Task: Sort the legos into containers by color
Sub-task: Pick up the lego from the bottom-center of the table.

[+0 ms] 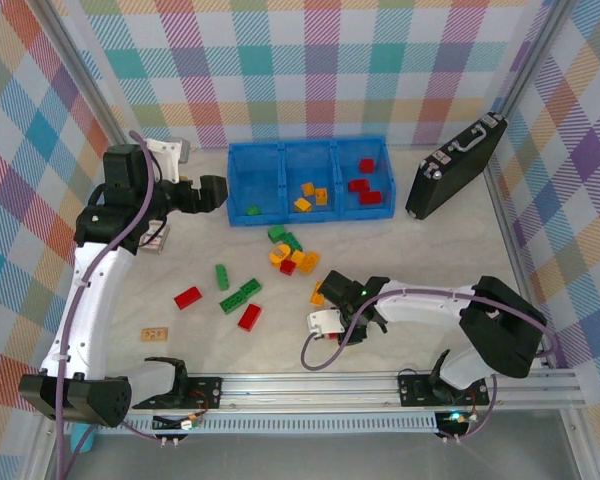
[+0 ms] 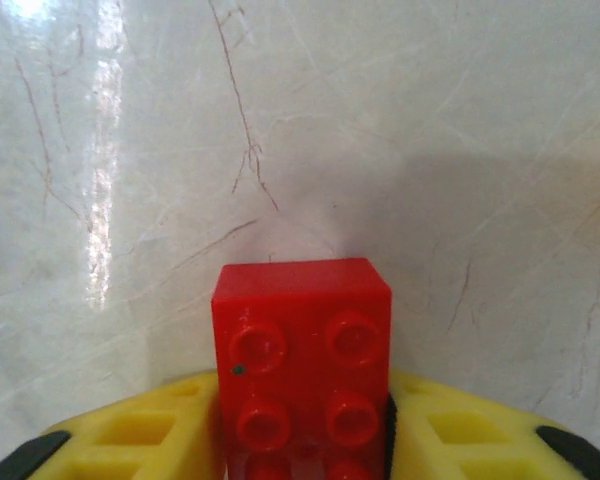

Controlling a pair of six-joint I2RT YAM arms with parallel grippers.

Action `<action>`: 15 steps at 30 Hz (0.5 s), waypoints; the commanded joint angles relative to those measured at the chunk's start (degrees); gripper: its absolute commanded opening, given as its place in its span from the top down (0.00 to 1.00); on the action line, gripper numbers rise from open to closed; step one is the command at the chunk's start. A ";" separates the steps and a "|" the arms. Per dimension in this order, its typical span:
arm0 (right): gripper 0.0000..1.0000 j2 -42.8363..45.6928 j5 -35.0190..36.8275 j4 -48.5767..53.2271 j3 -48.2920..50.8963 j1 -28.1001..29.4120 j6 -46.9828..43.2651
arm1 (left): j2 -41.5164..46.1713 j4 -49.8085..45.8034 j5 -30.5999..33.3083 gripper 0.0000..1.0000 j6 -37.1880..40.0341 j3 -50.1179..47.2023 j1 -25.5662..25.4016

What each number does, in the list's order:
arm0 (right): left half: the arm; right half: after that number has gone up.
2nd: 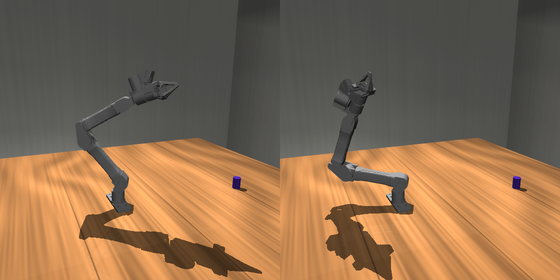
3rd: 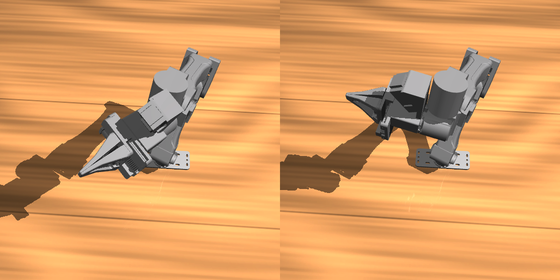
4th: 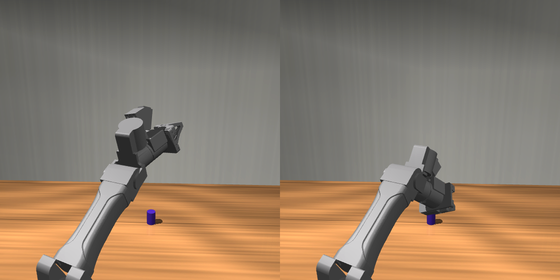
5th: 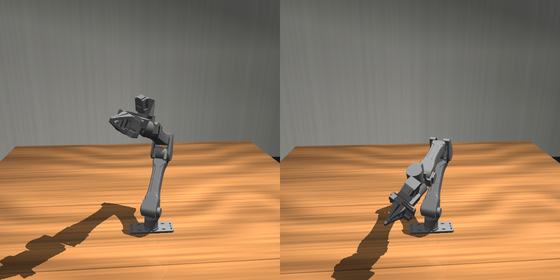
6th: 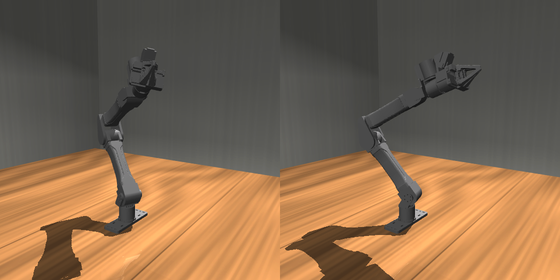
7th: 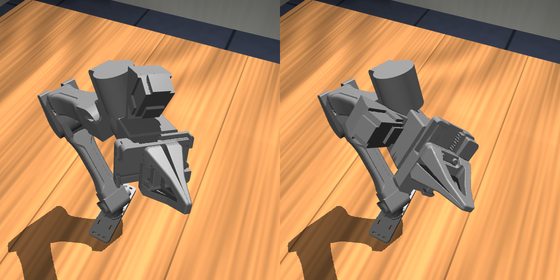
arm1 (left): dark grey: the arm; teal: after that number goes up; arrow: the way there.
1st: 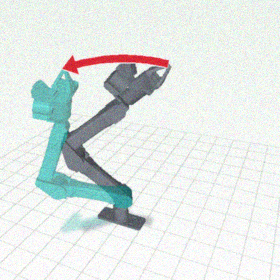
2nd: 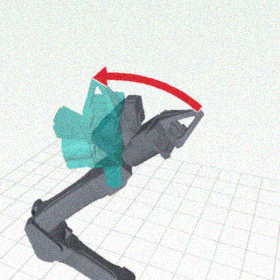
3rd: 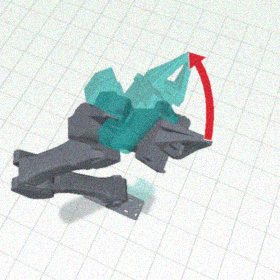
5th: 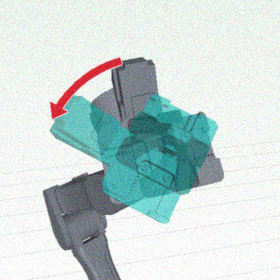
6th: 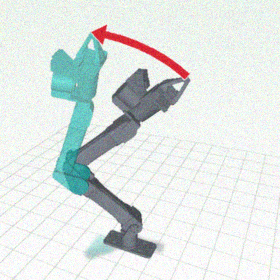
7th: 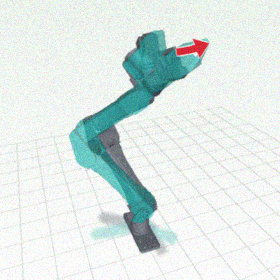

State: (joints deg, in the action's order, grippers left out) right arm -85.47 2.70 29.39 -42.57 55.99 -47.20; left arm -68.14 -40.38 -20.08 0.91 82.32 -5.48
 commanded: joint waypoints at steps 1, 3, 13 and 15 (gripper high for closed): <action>0.64 -2.75 0.03 -1.92 0.09 -0.94 -0.24 | 0.02 -0.31 -0.11 0.00 0.42 1.17 0.46; 0.67 -2.64 0.02 -0.24 -0.93 -1.37 -0.60 | -0.26 -0.57 0.66 0.00 0.55 1.26 0.46; 0.73 3.16 0.92 7.04 -7.54 -10.18 -6.22 | -0.68 -1.19 1.61 0.00 0.94 1.52 0.55; 0.73 3.56 1.47 8.30 -11.21 -14.53 -9.33 | -0.85 -1.28 1.61 0.00 0.94 1.61 0.68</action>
State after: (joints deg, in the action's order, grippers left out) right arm -84.18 3.66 34.98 -49.06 45.36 -51.70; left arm -68.66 -40.49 -18.81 1.13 82.35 -5.48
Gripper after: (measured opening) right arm 0.328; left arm 0.999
